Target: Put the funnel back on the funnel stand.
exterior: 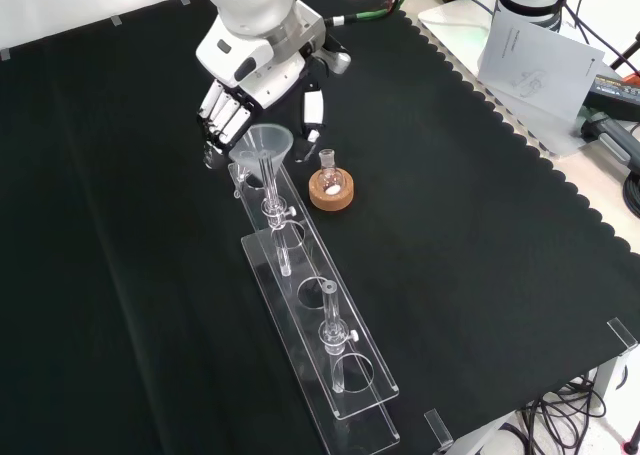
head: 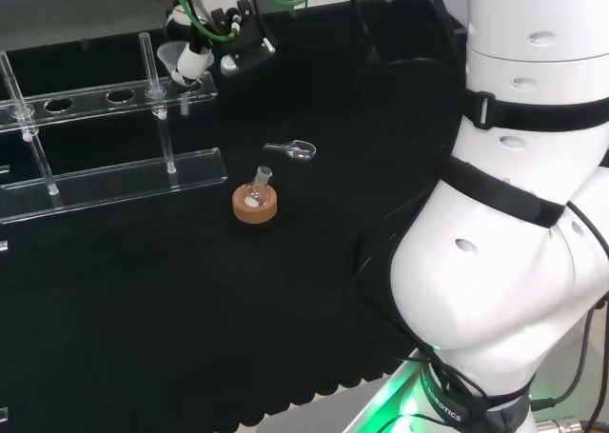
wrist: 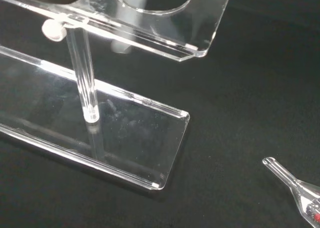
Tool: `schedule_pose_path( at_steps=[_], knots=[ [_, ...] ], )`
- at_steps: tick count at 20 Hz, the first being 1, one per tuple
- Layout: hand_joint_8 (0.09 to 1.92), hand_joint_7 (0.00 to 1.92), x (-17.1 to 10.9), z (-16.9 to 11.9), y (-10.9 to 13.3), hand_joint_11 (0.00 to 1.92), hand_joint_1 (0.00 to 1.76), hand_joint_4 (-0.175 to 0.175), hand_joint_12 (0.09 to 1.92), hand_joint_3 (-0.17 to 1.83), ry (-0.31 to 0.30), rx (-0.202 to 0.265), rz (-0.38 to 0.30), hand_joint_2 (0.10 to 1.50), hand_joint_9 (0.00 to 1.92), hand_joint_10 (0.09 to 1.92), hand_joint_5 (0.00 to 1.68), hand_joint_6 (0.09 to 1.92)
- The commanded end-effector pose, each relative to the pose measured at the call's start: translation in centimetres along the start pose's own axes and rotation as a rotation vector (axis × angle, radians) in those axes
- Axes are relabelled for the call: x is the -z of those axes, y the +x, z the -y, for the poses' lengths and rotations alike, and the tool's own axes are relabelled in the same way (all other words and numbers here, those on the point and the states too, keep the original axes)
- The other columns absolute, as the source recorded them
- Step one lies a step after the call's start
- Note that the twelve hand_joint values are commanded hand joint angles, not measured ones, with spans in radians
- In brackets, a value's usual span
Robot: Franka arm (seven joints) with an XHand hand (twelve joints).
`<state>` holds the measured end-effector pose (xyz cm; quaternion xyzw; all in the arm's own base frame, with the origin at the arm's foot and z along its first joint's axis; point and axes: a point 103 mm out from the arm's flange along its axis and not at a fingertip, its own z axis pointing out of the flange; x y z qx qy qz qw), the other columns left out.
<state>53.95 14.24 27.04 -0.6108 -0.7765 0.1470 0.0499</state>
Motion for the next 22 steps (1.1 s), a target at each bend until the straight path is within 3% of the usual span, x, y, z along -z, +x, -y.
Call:
schedule_pose_path(
  at_steps=[1, 5, 12, 22],
  knots=[
    [0.48, 0.01, 0.2, 1.3, 0.4, 0.2, 0.59, -0.038, 1.43, 0.33, -0.008, 0.007, 0.002, 0.68, 0.2, 0.72, 0.18, 0.09],
    [0.42, 0.0, 1.1, 3.8, 0.2, 0.16, 0.57, -0.036, 1.45, 0.28, -0.041, -0.011, -0.003, 0.68, 0.14, 0.76, 0.16, 0.09],
    [0.58, 0.01, 2.7, 9.1, -0.9, 0.15, 0.56, -0.045, 1.46, 0.24, -0.094, -0.077, 0.003, 0.7, 0.17, 0.78, 0.21, 0.09],
    [0.65, 0.03, 3.0, 14.4, -3.2, 0.18, 0.56, -0.045, 1.45, 0.23, -0.108, -0.182, 0.026, 0.71, 0.24, 0.76, 0.24, 0.09]
  ],
)
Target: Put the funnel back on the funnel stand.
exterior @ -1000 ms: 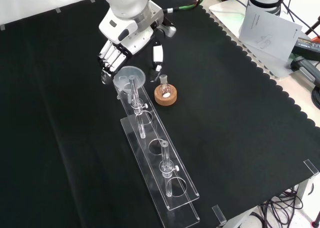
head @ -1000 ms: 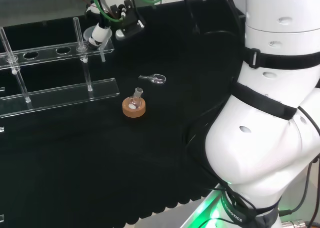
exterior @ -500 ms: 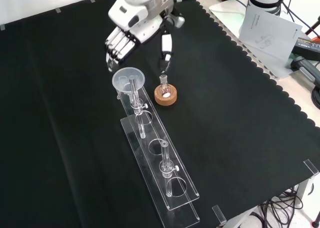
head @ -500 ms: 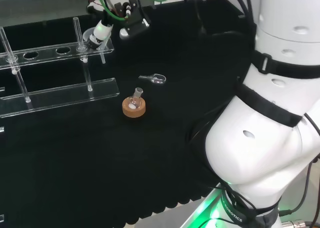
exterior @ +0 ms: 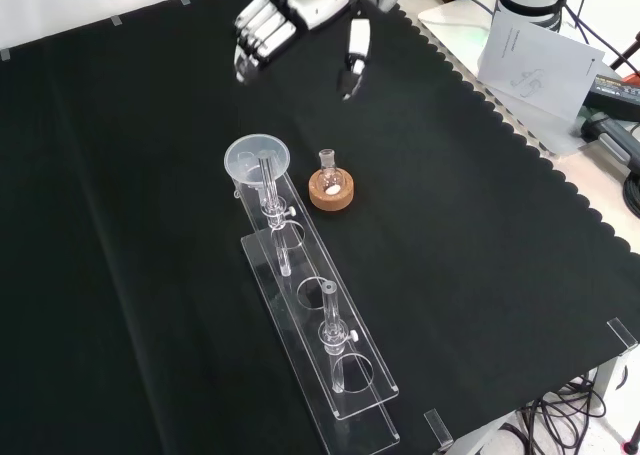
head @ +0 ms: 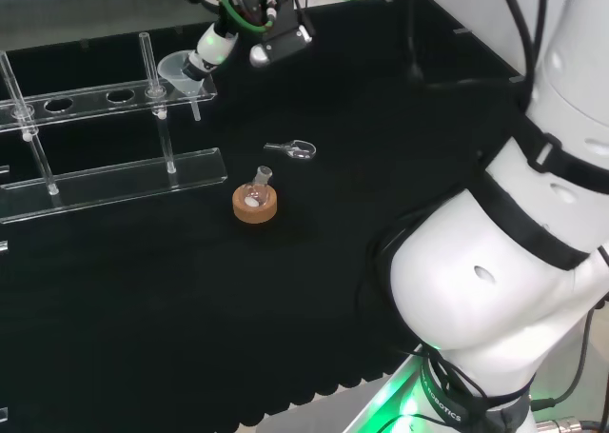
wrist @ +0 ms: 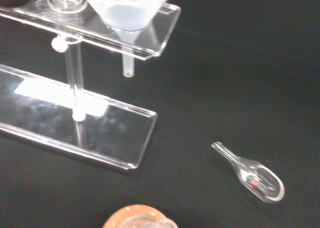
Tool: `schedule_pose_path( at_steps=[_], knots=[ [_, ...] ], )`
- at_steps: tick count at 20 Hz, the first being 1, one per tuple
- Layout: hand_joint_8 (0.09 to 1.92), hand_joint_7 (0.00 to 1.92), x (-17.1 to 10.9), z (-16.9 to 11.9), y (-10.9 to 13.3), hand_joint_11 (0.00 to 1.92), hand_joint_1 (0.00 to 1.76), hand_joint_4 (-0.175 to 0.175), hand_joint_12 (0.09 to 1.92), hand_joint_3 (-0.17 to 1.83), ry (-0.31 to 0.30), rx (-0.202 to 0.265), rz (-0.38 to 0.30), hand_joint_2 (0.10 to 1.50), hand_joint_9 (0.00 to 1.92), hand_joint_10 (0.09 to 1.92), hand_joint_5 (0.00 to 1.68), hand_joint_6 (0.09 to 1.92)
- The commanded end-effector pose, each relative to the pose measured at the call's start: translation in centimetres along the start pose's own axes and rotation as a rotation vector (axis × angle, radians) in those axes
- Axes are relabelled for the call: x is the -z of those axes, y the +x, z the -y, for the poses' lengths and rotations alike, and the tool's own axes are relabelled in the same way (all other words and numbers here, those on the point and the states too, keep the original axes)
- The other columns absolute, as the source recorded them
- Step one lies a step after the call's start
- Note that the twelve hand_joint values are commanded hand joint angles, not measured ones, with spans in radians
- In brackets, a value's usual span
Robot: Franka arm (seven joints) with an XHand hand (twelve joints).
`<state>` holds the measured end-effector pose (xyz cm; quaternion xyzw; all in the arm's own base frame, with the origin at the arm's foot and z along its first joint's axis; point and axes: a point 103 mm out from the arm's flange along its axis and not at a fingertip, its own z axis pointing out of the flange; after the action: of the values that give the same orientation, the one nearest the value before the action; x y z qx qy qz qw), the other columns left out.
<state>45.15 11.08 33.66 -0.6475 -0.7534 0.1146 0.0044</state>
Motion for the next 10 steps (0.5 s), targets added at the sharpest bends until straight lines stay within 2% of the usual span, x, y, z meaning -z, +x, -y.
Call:
schedule_pose_path(
  at_steps=[1, 5, 10],
  knots=[
    [0.66, 0.04, -0.2, 3.7, -2.1, 0.18, 0.57, -0.045, 1.45, 0.23, -0.005, -0.091, 0.014, 0.72, 0.24, 0.76, 0.24, 0.09],
    [0.66, 0.04, -0.1, 5.0, -2.8, 0.19, 0.57, -0.045, 1.45, 0.23, -0.015, -0.123, -0.009, 0.72, 0.25, 0.76, 0.25, 0.09],
    [0.67, 0.04, -0.3, 6.1, -5.3, 0.19, 0.58, -0.046, 1.44, 0.22, -0.007, -0.149, -0.007, 0.73, 0.27, 0.74, 0.26, 0.09]
  ],
)
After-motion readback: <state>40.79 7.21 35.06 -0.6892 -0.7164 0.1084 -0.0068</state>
